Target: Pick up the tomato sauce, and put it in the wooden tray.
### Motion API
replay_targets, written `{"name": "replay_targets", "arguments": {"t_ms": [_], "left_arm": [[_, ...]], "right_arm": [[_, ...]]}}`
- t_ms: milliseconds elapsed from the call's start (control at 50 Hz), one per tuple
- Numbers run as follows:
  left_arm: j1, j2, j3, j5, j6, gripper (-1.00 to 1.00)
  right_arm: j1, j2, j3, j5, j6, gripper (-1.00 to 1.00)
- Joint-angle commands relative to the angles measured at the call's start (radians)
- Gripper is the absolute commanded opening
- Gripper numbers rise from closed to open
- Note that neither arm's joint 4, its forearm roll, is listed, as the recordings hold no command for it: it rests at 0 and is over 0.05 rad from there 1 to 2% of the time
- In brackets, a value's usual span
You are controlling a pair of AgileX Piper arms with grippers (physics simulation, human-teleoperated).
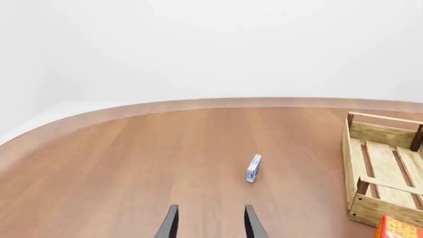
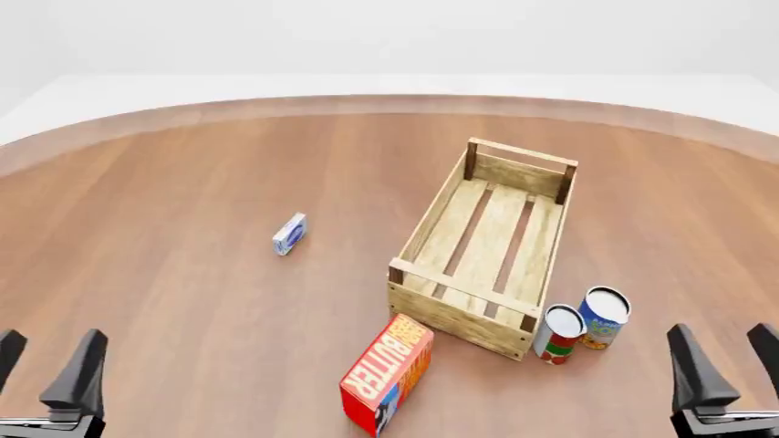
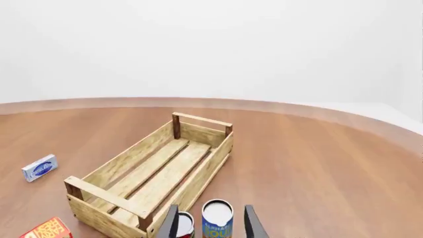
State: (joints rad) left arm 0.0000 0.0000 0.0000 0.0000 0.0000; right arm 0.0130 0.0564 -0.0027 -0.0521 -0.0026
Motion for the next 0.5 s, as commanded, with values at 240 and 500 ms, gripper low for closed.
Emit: {"name": "replay_targets", "arguments": {"t_ms": [240,500], "left_arm": [[0.000,0.000,0.000,0.000,0.000,1.00],[0.000,0.000,0.000,0.000,0.000,1.00]], "right_arm": [[-0.006,-0.055,-0.007,0.080,-0.001,1.00],[0.016,-0.050,-0.009,0.120,0.002,1.00]]}}
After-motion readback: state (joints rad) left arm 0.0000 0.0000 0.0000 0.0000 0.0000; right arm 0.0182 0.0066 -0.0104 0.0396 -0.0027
